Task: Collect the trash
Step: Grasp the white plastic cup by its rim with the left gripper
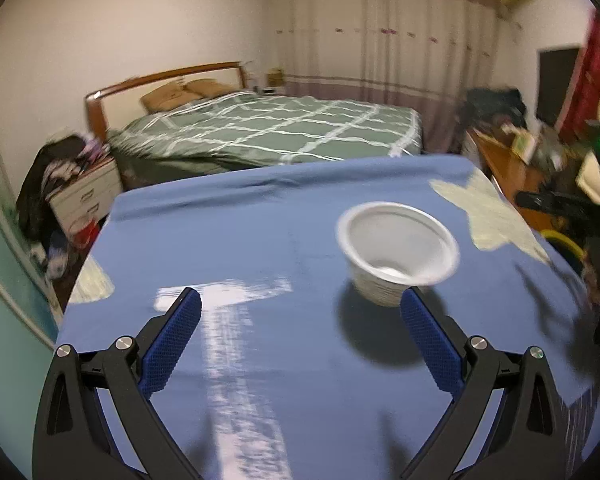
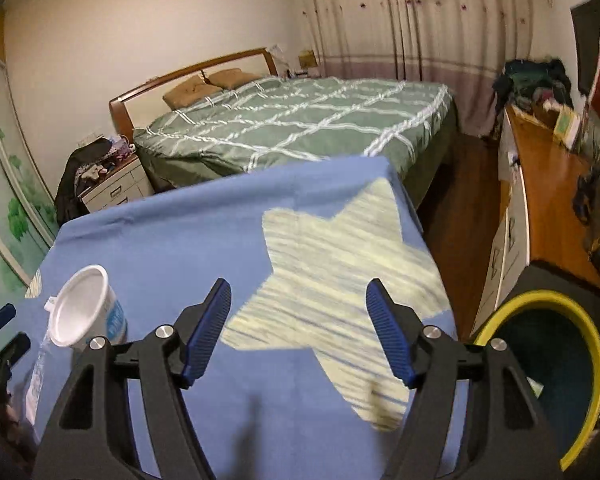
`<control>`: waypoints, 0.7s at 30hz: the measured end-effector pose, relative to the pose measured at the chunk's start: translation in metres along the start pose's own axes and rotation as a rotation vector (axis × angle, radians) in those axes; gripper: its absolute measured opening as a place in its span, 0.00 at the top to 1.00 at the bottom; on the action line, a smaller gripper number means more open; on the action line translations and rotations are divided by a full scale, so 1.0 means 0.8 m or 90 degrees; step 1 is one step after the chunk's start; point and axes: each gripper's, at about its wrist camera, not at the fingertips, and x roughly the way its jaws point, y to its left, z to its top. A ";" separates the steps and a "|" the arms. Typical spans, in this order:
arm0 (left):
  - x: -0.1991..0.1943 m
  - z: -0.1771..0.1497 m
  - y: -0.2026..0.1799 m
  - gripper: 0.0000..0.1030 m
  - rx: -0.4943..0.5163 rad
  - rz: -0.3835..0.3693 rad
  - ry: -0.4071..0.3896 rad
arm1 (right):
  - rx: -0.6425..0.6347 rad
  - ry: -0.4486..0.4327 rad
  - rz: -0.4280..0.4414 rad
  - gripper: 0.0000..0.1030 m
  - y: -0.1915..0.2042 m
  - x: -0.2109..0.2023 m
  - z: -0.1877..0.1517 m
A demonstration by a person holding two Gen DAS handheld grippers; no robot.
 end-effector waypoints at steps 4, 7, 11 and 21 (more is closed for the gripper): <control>0.003 -0.001 -0.049 0.05 0.068 -0.034 0.026 | 0.022 -0.001 -0.007 0.35 -0.008 0.001 0.003; 0.016 -0.001 -0.086 0.05 0.128 -0.027 0.058 | 0.050 0.000 0.029 0.33 -0.016 -0.004 0.002; 0.048 0.009 -0.107 0.05 0.136 -0.031 0.097 | 0.053 0.006 0.043 0.32 -0.013 -0.003 0.000; 0.116 0.043 -0.088 0.05 0.011 -0.010 0.138 | 0.048 0.010 0.066 0.32 -0.007 -0.008 -0.001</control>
